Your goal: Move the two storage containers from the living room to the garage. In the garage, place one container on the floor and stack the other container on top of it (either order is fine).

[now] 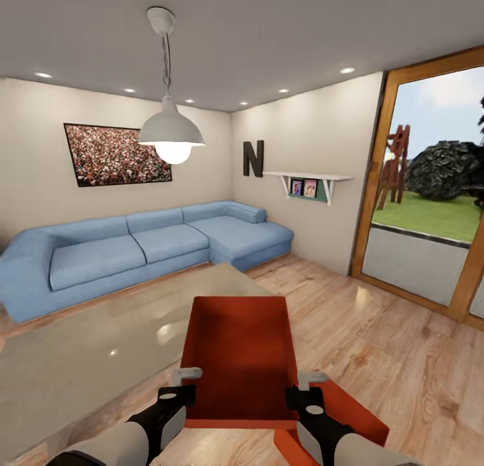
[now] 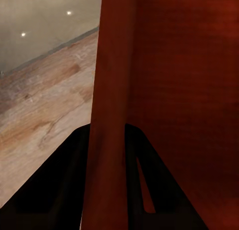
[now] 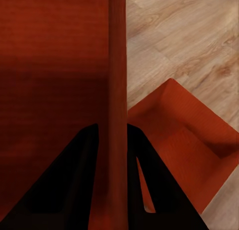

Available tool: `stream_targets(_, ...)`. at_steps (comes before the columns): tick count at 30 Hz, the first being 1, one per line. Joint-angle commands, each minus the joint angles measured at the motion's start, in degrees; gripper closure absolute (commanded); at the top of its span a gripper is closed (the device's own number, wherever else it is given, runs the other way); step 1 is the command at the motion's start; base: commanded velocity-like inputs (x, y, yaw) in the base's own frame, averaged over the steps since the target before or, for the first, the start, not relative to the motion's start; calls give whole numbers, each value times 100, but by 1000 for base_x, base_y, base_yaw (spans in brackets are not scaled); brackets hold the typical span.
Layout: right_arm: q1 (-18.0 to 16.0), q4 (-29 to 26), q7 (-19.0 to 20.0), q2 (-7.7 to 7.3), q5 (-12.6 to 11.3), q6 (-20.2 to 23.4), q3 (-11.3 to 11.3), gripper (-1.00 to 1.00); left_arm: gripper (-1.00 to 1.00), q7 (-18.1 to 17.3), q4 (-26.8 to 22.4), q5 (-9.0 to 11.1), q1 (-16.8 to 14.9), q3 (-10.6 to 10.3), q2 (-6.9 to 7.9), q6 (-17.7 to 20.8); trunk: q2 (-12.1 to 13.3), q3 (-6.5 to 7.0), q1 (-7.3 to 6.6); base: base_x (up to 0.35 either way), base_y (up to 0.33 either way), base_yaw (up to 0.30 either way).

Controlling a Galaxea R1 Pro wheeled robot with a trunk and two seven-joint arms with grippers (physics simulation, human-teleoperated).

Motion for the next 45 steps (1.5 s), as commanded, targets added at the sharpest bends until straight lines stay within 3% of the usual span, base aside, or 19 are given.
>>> stream_targets(1,-5,-3,-5,-1,-5,-10,-146,100,100,36,-9,32,-7,286,62,4,-6,-8,1,0,0,300)
stream_targets(45,-6,-3,-5,-1,3,-2,-140,100,100,36,-9,32,-7,286,62,4,-6,-8,1,0,0,300)
